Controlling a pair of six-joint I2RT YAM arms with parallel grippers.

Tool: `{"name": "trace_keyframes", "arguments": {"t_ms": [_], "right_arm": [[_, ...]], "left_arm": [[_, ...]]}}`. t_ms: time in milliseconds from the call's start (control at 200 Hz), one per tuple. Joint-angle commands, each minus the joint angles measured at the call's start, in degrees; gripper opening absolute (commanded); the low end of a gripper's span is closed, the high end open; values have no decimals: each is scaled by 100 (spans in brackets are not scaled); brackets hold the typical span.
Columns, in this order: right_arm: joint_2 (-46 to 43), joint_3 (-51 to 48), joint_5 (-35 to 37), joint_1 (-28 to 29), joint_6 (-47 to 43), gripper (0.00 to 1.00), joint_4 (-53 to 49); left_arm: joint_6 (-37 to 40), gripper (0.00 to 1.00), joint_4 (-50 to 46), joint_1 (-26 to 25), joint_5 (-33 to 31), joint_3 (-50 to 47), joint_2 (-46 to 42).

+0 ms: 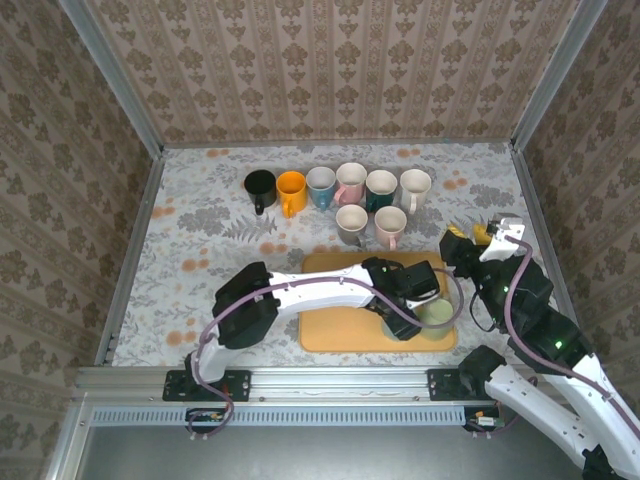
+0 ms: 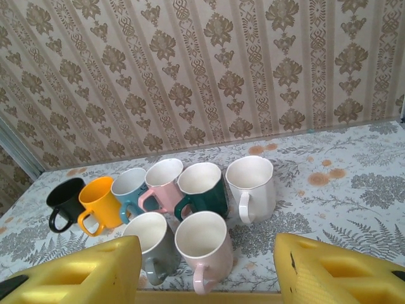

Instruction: Turn the mug right side up

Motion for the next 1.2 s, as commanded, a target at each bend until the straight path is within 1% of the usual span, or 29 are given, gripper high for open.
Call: {"name": "trace_keyframes", "arguments": {"t_ms": [0, 95, 175, 290, 315, 405, 425, 450, 485, 530, 640, 740, 825, 920, 985, 1040, 1080, 1195], "right_arm": [[-87, -32, -114, -38, 23, 59, -92], [-95, -2, -120, -39, 24, 59, -96], [-95, 47, -141, -38, 27, 59, -87], [-88, 109, -205, -38, 56, 59, -36], [-86, 120, -222, -38, 71, 59, -23], [-39, 155, -298, -38, 103, 59, 5], [-27, 162, -327, -38, 114, 59, 9], [-5, 166, -362, -38, 133, 59, 9], [23, 168, -401, -38, 160, 59, 6], [61, 171, -438, -38, 193, 59, 10], [178, 144, -640, -47, 345, 59, 53], [449, 215, -1149, -47, 517, 59, 11], [755, 359, -1702, -47, 780, 59, -91], [1102, 559, -2389, -56, 1094, 59, -156], [1329, 722, -2578, -64, 1480, 58, -278], [1503, 835, -2871, -90, 1804, 57, -313], [1612, 872, -3195, -116, 2049, 56, -242], [1920, 806, -4339, -207, 2823, 55, 150]], "left_arm": [[138, 56, 243, -26, -362, -445, -452], [341, 55, 414, -24, -664, -794, -888], [678, 55, 644, -25, -992, -1171, -1391], [1305, 54, 1165, -28, -1712, -1825, -2281], [1506, 54, 1317, -32, -1834, -1987, -2489], [2155, 48, 1918, -33, -2235, -2536, -3238], [2332, 46, 2075, -31, -2277, -2670, -3405], [2580, 45, 2260, -32, -2324, -2831, -3618], [2942, 39, 2530, -25, -2336, -3076, -3911], [3425, 35, 2880, -24, -2390, -3361, -4275], [4564, 33, 3668, -24, -2536, -3990, -5100], [5685, 33, 4174, -24, -2616, -4461, -5698], [6691, 32, 4326, -33, -2698, -4743, -6015], [7822, 30, 4537, -28, -3101, -5004, -6175], [8471, 27, 4554, -11, -3455, -5098, -6181], [8771, 25, 4704, 24, -3760, -5159, -6185], [8847, 25, 4814, 45, -3837, -5211, -6242], [9148, 26, 4935, 60, -3766, -5507, -6517]]}}
